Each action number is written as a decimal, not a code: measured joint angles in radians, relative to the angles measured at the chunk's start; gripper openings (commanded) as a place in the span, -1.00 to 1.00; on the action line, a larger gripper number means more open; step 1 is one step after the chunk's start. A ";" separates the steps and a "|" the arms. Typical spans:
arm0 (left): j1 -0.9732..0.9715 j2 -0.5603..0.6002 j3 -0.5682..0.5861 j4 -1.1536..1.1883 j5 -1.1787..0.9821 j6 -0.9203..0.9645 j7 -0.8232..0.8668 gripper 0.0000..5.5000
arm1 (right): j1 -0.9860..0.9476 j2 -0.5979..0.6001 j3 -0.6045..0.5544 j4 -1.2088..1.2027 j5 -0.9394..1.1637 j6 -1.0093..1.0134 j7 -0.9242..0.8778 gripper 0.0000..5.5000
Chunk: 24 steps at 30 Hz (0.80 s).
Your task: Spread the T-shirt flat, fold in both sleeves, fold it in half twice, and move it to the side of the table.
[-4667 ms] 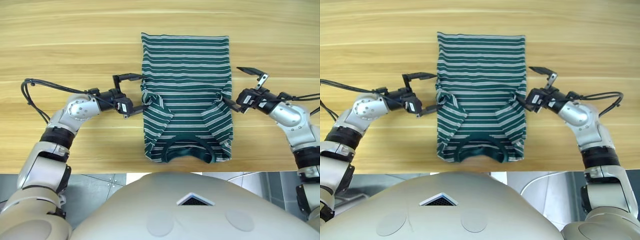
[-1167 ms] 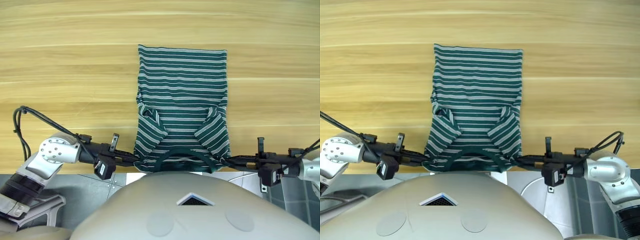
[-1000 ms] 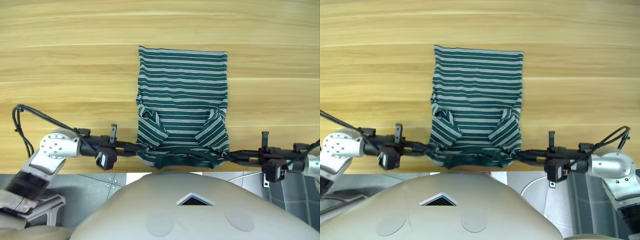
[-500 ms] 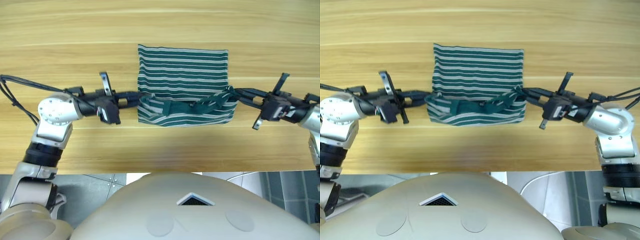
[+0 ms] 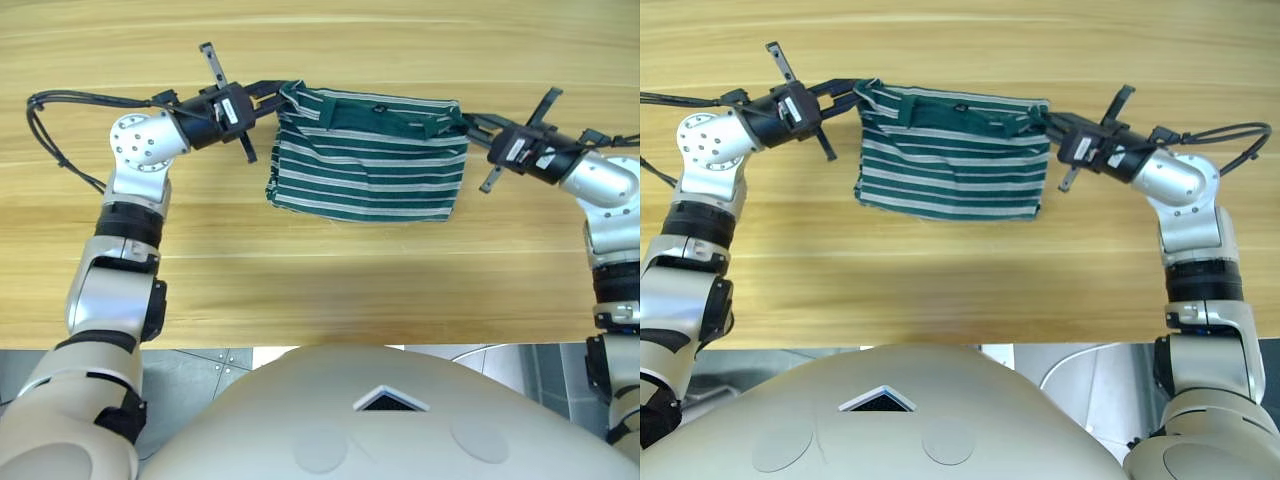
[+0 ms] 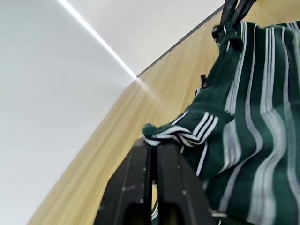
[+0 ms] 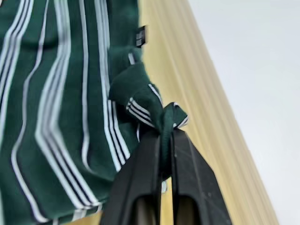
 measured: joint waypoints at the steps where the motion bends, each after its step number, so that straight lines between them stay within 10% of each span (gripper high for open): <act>1: -0.012 -0.009 0.001 0.032 0.003 -0.009 0.013 -1.00 | -0.014 0.003 0.000 0.014 -0.012 0.004 -0.016 -0.98; 24: -0.280 -0.236 -0.116 0.557 0.465 0.321 0.637 -0.89 | -0.418 0.281 0.229 0.836 -0.348 0.051 -0.478 -0.75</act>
